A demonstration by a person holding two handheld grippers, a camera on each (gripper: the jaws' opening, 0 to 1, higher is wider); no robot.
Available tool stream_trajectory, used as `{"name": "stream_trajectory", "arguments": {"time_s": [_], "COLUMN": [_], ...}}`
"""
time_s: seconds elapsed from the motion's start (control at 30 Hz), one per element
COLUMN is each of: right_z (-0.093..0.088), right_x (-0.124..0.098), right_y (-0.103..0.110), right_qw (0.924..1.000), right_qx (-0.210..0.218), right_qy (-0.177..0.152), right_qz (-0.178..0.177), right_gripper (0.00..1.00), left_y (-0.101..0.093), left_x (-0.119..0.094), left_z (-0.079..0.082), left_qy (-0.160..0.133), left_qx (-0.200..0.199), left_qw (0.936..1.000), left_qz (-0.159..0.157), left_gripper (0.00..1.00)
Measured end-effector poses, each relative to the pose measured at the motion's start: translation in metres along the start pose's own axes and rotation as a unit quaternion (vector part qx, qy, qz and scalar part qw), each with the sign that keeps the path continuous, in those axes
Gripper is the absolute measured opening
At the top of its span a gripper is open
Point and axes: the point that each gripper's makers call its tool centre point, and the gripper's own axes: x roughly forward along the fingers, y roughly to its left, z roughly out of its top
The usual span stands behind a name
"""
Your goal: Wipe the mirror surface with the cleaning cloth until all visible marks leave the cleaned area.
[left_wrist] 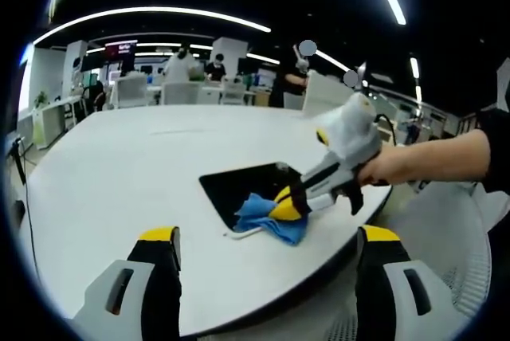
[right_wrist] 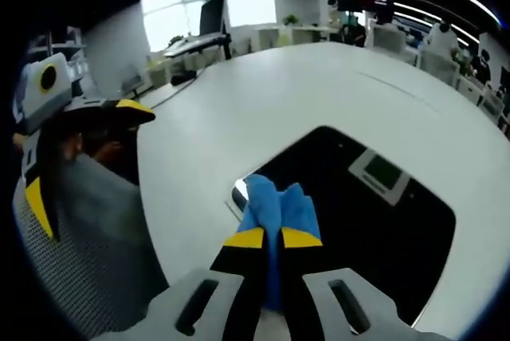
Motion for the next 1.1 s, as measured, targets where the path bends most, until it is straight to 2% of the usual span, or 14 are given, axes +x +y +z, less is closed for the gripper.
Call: {"name": "stream_trajectory", "arguments": {"time_s": [0.77,1.1], "right_z": [-0.026,-0.032], "right_x": [-0.029,-0.035], "right_y": [-0.029,-0.033], "right_qw": [0.9992,0.9985], "right_qx": [0.026,0.040], "right_qy": [0.010,0.000], "right_qz": [-0.028,-0.037], "right_gripper": [0.00,0.00], "left_y": [0.000,0.000], "left_x": [0.000,0.000], "left_z": [0.000,-0.001], "left_qy": [0.000,0.003], "left_qx": [0.000,0.000], "left_qw": [1.0000,1.0000], "left_qz": [0.001,0.001], "left_gripper": [0.91,0.90]}}
